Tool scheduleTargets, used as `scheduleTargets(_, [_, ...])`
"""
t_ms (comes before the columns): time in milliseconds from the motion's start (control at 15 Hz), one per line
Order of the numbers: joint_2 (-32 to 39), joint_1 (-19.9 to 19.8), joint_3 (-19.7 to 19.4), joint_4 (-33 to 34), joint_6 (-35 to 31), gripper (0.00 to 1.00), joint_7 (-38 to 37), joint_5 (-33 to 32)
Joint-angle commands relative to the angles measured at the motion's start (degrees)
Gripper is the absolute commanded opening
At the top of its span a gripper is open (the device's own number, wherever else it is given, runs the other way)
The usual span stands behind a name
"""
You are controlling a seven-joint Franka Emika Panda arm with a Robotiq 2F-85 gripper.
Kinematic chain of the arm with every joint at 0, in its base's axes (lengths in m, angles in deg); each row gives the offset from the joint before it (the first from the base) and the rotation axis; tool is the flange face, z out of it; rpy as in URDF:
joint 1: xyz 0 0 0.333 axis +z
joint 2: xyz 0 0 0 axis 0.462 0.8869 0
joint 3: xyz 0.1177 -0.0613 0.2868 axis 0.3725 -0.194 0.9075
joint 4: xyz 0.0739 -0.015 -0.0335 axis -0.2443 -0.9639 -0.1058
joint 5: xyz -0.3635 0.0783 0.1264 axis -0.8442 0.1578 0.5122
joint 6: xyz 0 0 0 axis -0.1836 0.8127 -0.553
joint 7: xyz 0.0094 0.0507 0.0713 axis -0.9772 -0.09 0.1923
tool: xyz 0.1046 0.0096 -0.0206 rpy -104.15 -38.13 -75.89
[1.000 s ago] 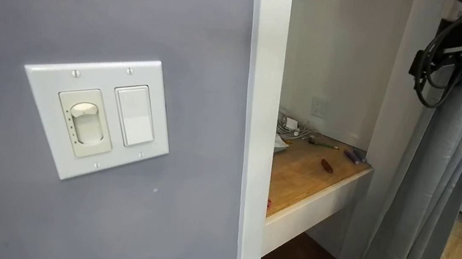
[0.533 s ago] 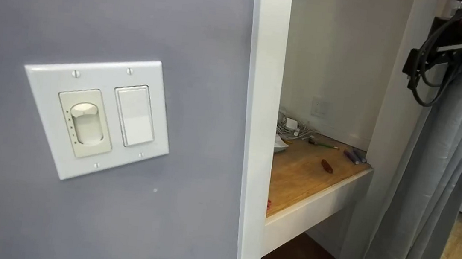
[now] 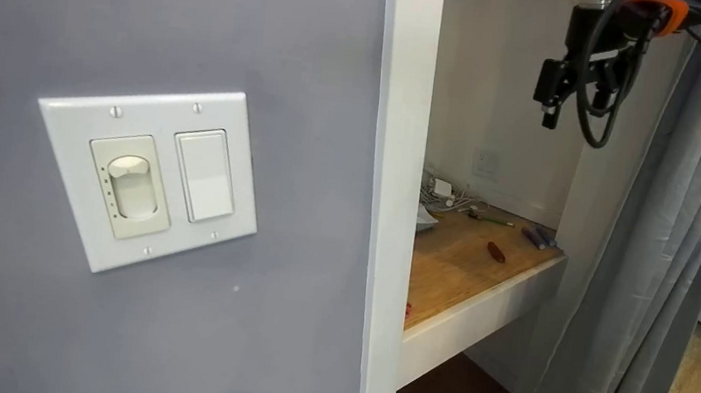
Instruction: Pick up the object on the right of the white marker and move it backwards to the right of the red scissors
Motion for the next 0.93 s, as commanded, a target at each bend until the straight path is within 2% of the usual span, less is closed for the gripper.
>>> scheduleTargets(0, [6.3, 2.1, 1.6, 4.8, -2.3, 1.00, -1.1, 1.2])
scheduleTargets(267, [14.5, 3.3, 0.7, 9.4, -13.9, 1.00, 2.5, 1.9])
scheduleTargets(400, [18.9, 3.6, 0.1, 11.3, -22.2, 1.00, 6.1, 2.8])
scheduleTargets(600, [24.9, 3.8, -0.6, 13.3, -30.8, 1.00, 13.4, 6.7])
scheduleTargets(800, [29.6, 3.3, -0.3, 14.2, -36.1, 1.00, 20.0, 11.9])
scheduleTargets(867, [30.9, 2.9, -0.2, 14.7, -36.8, 1.00, 20.2, 13.2])
